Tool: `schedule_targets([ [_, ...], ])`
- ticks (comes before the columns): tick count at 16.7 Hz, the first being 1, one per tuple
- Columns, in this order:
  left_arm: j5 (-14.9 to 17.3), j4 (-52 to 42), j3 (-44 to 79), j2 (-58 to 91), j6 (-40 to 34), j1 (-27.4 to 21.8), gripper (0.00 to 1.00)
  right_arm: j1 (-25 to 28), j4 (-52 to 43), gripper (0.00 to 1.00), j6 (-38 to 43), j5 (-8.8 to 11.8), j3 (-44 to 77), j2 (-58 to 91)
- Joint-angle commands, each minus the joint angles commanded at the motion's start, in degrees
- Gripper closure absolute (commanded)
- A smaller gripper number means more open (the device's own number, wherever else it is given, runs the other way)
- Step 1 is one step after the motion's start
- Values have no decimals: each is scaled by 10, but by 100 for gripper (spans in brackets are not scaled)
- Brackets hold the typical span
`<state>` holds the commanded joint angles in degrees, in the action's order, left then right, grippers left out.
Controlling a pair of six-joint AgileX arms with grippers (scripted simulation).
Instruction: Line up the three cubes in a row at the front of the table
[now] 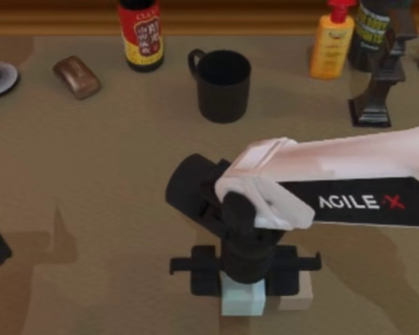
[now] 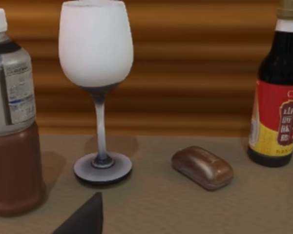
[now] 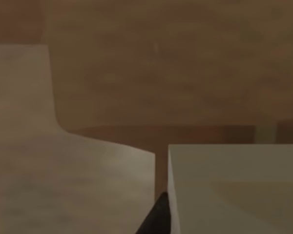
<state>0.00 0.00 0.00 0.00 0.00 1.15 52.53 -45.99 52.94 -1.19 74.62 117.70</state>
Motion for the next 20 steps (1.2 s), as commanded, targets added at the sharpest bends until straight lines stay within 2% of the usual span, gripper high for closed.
schedule_targets([
  [10, 0, 0, 0, 0, 0, 0, 0, 0, 0, 2, 0, 0, 0, 0],
  [20, 0, 0, 0, 0, 0, 0, 0, -1, -2, 0, 0, 0, 2, -1],
])
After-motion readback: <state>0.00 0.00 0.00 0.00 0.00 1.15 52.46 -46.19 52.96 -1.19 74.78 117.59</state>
